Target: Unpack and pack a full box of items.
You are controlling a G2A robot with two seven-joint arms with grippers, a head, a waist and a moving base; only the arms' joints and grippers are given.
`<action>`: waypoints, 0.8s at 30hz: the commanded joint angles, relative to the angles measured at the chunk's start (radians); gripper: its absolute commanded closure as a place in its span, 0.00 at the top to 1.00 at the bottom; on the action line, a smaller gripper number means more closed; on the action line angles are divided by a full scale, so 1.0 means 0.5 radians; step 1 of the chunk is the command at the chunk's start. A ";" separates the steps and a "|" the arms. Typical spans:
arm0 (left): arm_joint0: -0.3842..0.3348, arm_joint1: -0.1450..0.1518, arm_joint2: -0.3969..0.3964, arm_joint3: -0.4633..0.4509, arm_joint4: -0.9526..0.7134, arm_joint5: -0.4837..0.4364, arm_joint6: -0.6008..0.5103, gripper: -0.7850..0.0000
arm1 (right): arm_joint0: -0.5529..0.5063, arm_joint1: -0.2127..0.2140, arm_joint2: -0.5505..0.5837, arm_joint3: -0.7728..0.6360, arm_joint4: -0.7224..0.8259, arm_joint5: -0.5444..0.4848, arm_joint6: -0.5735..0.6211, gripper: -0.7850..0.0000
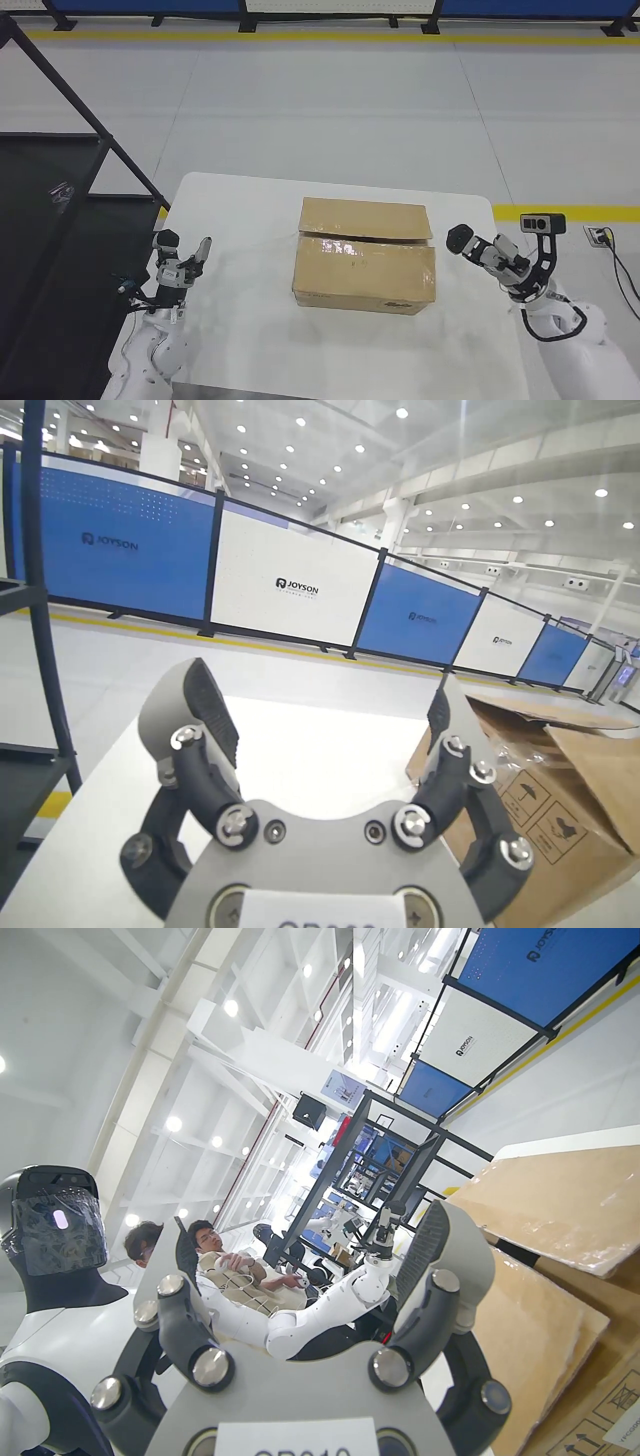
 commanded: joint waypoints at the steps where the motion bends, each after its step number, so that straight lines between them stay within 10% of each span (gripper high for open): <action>1: 0.008 -0.009 0.025 -0.044 -0.085 -0.013 -0.084 1.00 | 0.014 0.003 0.007 0.050 -0.077 0.082 -0.074 1.00; 24: 0.054 0.015 -0.160 -0.224 -0.992 -0.306 -0.986 1.00 | 0.342 -0.102 -0.332 0.734 -0.340 0.119 -0.085 1.00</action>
